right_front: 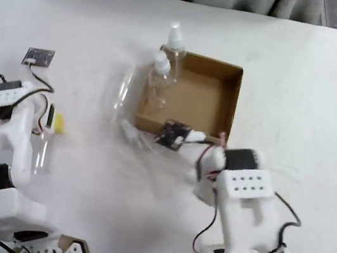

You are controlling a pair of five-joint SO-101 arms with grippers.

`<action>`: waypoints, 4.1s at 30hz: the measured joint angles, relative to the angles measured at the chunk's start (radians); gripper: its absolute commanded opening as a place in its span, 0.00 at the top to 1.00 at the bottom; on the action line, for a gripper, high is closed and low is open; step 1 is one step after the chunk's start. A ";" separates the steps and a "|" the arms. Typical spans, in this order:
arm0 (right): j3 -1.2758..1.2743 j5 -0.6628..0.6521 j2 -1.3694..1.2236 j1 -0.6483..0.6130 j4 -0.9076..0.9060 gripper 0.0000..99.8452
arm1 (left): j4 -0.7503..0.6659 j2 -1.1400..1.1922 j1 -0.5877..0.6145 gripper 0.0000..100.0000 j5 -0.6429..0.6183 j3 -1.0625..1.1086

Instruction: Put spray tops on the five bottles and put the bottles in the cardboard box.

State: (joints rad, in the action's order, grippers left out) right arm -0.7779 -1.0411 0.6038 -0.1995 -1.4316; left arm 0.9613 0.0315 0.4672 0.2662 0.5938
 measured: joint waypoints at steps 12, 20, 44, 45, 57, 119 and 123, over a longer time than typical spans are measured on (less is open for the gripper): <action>0.094 -0.575 -0.003 0.632 0.018 0.98 | 0.000 0.000 0.000 0.98 0.005 0.000; -0.133 -0.835 -0.003 0.792 0.273 0.98 | 0.000 0.000 0.000 0.98 0.005 0.000; -0.183 -0.578 -0.003 0.858 0.502 0.92 | 0.000 0.000 -0.002 0.98 0.006 0.000; -0.183 -0.537 -0.003 0.858 0.502 0.97 | 0.000 0.000 -0.002 0.98 0.006 0.000; -0.186 0.135 -0.003 0.979 0.499 0.98 | 0.000 0.000 -0.002 0.98 0.011 0.000; -0.235 0.560 -0.313 0.959 0.700 0.98 | 0.000 0.000 -0.005 0.98 0.040 0.000; -0.121 0.612 -0.393 0.941 0.710 0.98 | 0.000 0.000 -0.005 0.98 0.040 0.000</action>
State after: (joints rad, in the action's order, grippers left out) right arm -0.8991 -0.4289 0.2110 0.7411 -0.7211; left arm 0.9613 0.0315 0.4626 0.3061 0.5938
